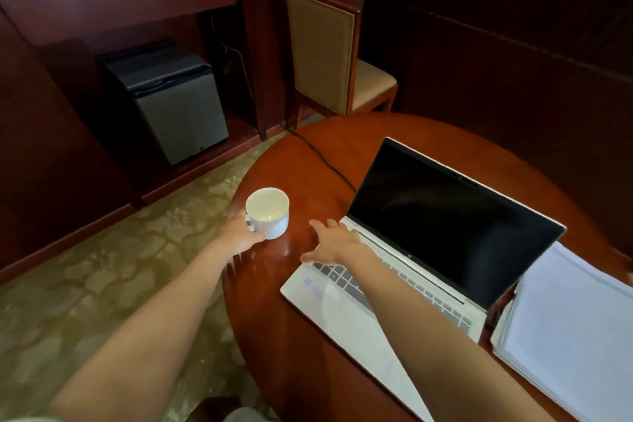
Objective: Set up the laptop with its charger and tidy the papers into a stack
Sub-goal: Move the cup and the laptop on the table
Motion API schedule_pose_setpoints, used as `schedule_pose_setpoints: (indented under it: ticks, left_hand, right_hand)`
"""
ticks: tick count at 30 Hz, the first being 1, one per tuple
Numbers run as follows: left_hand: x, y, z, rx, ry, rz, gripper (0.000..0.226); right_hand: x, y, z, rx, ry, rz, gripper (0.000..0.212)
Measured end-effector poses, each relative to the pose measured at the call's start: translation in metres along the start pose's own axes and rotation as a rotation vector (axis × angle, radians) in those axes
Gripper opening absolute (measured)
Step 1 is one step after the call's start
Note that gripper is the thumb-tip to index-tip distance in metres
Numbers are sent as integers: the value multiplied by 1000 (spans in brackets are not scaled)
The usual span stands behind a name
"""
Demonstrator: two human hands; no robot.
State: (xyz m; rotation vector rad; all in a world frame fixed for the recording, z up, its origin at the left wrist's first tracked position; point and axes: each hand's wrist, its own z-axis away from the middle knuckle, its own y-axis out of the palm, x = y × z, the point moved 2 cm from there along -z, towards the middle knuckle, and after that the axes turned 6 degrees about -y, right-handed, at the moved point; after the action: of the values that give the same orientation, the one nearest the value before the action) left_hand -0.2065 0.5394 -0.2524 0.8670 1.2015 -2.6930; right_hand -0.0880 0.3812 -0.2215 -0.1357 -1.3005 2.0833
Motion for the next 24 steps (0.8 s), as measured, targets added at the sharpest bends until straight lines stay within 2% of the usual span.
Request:
schedule_pose_setpoints:
  ticks: [2, 5, 8, 12, 15, 18, 24]
  left_hand:
    - [6, 8, -14, -25, -10, 53, 84]
    - [6, 15, -20, -51, -31, 91, 85]
    - [2, 15, -14, -70, -40, 121, 79]
    - [5, 15, -16, -84, 20, 137, 85]
    - [12, 14, -24, -42, 51, 149, 90]
    - [10, 2, -41, -9, 154, 104, 85]
    - [-12, -24, -80, 184, 333, -67, 86]
  right_hand:
    - [-13, -3, 7, 2, 27, -20, 85]
    - [-23, -9, 11, 6, 42, -36, 85]
    - [-15, -13, 2, -15, 8, -36, 85]
    - [5, -6, -12, -32, -37, -105, 84]
    - [15, 0, -29, -10, -37, -148, 88]
    - [18, 0, -54, -22, -18, -181, 92]
    - [23, -9, -95, -112, 23, -385, 95]
